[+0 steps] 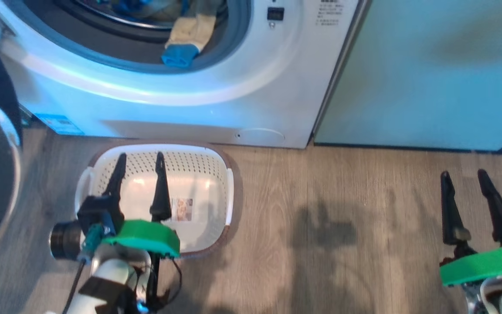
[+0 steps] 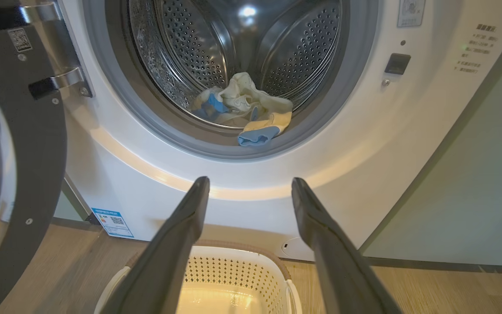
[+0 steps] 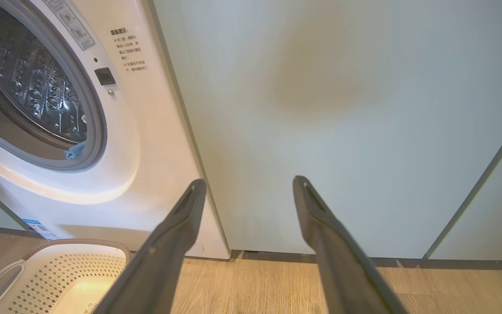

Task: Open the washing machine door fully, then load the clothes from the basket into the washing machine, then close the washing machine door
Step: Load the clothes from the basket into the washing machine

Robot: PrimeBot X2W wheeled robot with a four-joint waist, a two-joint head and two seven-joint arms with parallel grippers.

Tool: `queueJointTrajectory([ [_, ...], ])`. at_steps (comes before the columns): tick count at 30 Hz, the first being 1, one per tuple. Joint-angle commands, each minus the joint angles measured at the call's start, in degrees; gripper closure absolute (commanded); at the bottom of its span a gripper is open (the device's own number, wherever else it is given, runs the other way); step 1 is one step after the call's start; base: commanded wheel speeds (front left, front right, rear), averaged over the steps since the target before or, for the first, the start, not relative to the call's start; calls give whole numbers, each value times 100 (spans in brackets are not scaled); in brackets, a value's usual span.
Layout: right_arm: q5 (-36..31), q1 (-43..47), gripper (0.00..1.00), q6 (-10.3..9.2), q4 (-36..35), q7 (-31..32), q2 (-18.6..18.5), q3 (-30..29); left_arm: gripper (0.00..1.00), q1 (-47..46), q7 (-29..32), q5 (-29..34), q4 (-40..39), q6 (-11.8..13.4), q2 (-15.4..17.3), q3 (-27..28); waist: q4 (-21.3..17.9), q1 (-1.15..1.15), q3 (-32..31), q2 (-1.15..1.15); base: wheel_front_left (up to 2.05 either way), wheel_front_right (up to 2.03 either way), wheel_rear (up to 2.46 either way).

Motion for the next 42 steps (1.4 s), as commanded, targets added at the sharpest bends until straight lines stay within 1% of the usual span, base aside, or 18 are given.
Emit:
queueJointTrajectory([
  [1, -55, 86, 0, -16, -215, 60, -102, 61, 0, 40, -18, 7, -192, 62, 93, 156, 86, 1, -218, -1, 0, 0, 0],
  [10, -151, 336, 0, -16, -408, 253, -77, 2, 0, 380, -10, -29, -172, 58, 62, -9, 144, 1, -508, -1, 0, 0, 0],
  [28, -200, 390, 0, -16, -559, 325, -26, -20, 0, 304, -24, -92, -88, 16, 1, -137, 136, 1, -458, -1, 0, 0, 0],
  [35, -172, 336, 0, -16, -578, 301, -15, 8, 0, 185, -4, -171, -16, 0, -31, -120, 81, 1, -295, -1, 0, 0, 0],
  [42, -107, 164, 0, -16, -587, 235, -13, 30, 0, -153, 11, -194, 123, -56, -10, -80, -14, 1, 112, -1, 0, 0, 0],
])
